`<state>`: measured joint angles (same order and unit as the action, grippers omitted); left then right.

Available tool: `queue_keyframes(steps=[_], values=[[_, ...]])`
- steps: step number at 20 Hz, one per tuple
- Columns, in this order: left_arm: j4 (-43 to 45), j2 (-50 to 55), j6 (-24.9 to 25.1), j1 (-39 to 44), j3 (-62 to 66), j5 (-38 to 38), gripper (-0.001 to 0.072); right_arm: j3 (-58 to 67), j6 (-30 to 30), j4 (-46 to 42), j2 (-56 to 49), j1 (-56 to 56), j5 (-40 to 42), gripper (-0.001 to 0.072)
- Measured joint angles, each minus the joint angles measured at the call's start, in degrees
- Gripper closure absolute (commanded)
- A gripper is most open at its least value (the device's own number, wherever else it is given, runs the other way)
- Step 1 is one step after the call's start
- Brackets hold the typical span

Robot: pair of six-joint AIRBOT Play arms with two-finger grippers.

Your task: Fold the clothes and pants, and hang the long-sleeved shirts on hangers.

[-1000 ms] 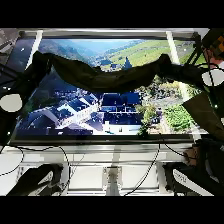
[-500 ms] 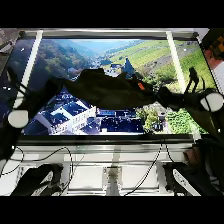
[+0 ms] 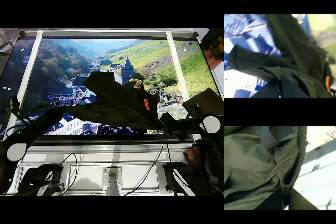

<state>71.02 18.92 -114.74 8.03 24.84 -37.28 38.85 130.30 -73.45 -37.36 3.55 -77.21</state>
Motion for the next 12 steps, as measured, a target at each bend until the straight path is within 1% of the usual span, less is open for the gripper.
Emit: queue_keyframes(steps=[2, 4, 6, 8, 10, 12], values=[[3.61, -3.17, -2.36, 0.02, -0.2, -2.78, 0.0707, -0.31, 1.97, -0.66, 1.11, 0.02, -1.88, 0.0693], [5.77, -4.5, -3.67, 0.02, -0.24, -2.56, 0.0707, -0.48, 3.65, -0.66, 1.7, 0.04, -1.6, 0.0693], [7.15, -3.58, -4.37, 0.02, 0.02, 1.62, 0.0707, -0.55, 4.87, 0.63, 1.95, 0.04, 1.95, 0.0692], [7.28, -0.02, -4.66, 0.17, 1.84, 7.02, 0.0707, -0.59, 6.93, 2.25, 2.05, 0.04, 6.27, 0.0693], [7.37, 6.05, -2.67, 1.31, 6.08, 12.02, 0.0707, -0.59, 9.66, 2.82, 2.14, 0.04, 10.51, 0.0693], [7.39, 14.43, 0.46, 3.3, 12.59, 16.13, 0.0707, -0.61, 13.14, 2.16, 2.19, 0.02, 14.75, 0.0693]])
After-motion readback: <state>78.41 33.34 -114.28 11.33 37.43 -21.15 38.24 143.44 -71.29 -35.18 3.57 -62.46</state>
